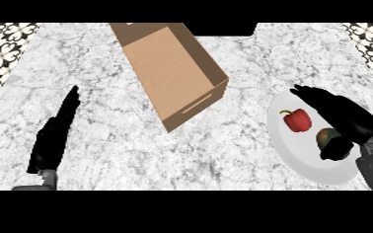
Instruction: Pick the bell pepper from the plate and place it in the cardboard box
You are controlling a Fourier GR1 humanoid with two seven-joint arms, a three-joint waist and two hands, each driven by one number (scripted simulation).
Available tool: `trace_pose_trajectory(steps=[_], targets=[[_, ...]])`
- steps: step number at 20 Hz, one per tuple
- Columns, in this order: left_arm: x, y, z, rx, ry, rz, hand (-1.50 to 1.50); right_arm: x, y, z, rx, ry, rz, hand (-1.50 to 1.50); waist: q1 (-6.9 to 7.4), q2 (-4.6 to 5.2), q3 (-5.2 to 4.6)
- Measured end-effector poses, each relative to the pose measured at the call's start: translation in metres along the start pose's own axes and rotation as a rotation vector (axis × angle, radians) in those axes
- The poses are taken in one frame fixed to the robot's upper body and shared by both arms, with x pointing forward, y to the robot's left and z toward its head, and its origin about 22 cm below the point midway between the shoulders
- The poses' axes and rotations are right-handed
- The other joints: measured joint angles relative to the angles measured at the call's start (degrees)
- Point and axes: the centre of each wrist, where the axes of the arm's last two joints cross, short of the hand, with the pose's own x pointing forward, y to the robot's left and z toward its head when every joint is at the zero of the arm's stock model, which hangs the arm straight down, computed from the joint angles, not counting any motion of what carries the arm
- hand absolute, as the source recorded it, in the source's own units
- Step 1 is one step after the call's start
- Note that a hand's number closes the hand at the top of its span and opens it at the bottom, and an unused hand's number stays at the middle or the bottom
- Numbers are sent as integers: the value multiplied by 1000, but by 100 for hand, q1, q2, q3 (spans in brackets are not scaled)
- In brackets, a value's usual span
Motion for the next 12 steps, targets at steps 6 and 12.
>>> trace_pose_trajectory(steps=[6, 12], targets=[[1, -1, 1, 2, 6, 6, 0, 2, 11, -4, -4, 3, -9, -150, -3, -1, 0], [-3, 1, 2, -1, 5, 4, 0, -5, 17, -12, -10, 3, -16, -150, 2, 1, 1]])
